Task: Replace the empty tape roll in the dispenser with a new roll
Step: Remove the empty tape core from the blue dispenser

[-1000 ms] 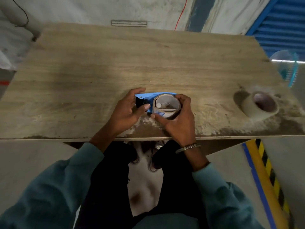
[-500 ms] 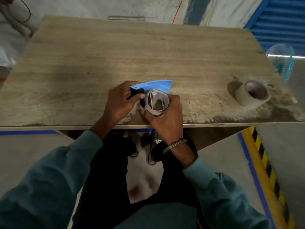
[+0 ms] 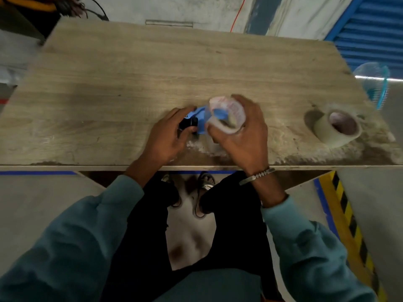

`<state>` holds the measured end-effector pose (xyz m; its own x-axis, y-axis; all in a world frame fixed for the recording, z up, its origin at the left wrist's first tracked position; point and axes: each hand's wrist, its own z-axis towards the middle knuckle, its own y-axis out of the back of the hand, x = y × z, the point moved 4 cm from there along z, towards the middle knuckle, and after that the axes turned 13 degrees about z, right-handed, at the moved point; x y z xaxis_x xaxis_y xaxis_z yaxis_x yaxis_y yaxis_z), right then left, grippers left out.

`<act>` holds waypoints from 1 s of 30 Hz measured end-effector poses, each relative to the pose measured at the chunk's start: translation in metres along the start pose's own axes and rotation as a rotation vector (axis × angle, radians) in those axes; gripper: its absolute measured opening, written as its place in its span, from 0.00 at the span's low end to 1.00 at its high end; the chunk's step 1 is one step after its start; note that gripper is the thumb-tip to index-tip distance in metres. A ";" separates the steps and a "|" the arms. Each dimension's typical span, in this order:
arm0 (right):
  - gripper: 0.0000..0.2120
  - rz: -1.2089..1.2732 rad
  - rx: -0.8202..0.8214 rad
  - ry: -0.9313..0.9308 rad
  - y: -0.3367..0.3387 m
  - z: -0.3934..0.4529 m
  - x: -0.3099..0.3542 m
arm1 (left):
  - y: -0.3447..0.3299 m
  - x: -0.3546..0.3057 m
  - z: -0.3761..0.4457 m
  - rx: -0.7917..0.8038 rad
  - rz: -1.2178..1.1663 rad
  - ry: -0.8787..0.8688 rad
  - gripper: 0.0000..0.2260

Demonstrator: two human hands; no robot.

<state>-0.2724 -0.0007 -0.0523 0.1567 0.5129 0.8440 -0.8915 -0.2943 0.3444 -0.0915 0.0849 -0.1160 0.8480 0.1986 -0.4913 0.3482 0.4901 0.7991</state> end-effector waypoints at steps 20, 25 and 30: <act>0.49 -0.247 -0.159 -0.282 0.072 0.031 -0.112 | -0.002 -0.016 -0.005 0.006 0.202 -0.081 0.27; 0.34 -0.429 -0.266 -0.139 0.106 0.024 -0.099 | -0.002 -0.019 -0.004 0.006 0.237 -0.104 0.27; 0.25 -0.582 -0.571 -0.007 0.152 0.030 -0.094 | -0.002 -0.022 -0.006 -0.017 0.253 -0.113 0.27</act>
<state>-0.4100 -0.1175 -0.0670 0.6625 0.4516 0.5976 -0.7456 0.4749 0.4675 -0.1129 0.0846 -0.1084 0.9466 0.2215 -0.2342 0.1136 0.4510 0.8853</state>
